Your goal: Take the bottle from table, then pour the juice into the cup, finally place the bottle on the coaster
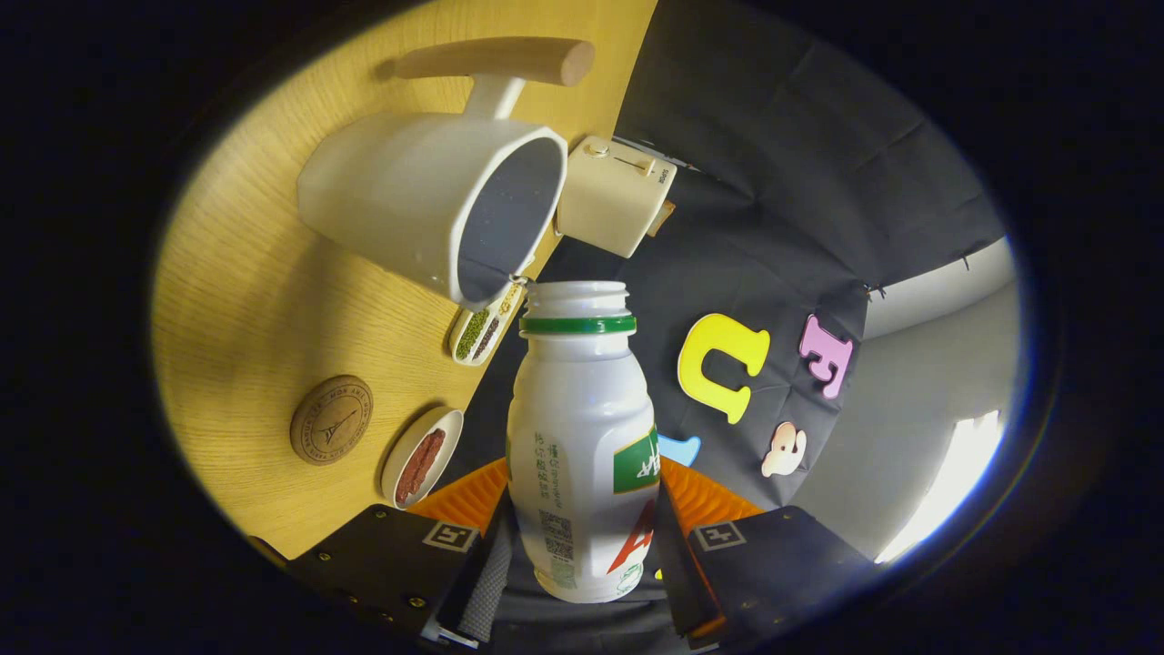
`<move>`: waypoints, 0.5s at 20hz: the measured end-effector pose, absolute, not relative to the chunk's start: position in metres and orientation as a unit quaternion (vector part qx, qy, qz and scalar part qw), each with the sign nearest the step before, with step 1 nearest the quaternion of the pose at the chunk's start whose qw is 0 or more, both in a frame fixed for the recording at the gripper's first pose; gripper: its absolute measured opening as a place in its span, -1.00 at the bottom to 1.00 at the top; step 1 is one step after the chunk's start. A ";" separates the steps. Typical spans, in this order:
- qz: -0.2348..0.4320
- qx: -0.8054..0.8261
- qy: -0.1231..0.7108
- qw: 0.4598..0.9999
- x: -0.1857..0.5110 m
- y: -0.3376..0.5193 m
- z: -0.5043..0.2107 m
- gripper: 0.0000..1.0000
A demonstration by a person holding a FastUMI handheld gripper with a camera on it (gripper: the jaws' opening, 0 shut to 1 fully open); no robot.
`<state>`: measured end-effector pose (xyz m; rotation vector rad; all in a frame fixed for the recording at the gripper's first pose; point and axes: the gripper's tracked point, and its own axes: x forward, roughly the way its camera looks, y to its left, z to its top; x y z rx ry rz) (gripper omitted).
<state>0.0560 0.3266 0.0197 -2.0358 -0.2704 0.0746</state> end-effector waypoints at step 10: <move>0.030 -0.867 -0.109 0.486 0.053 0.331 0.018 0.42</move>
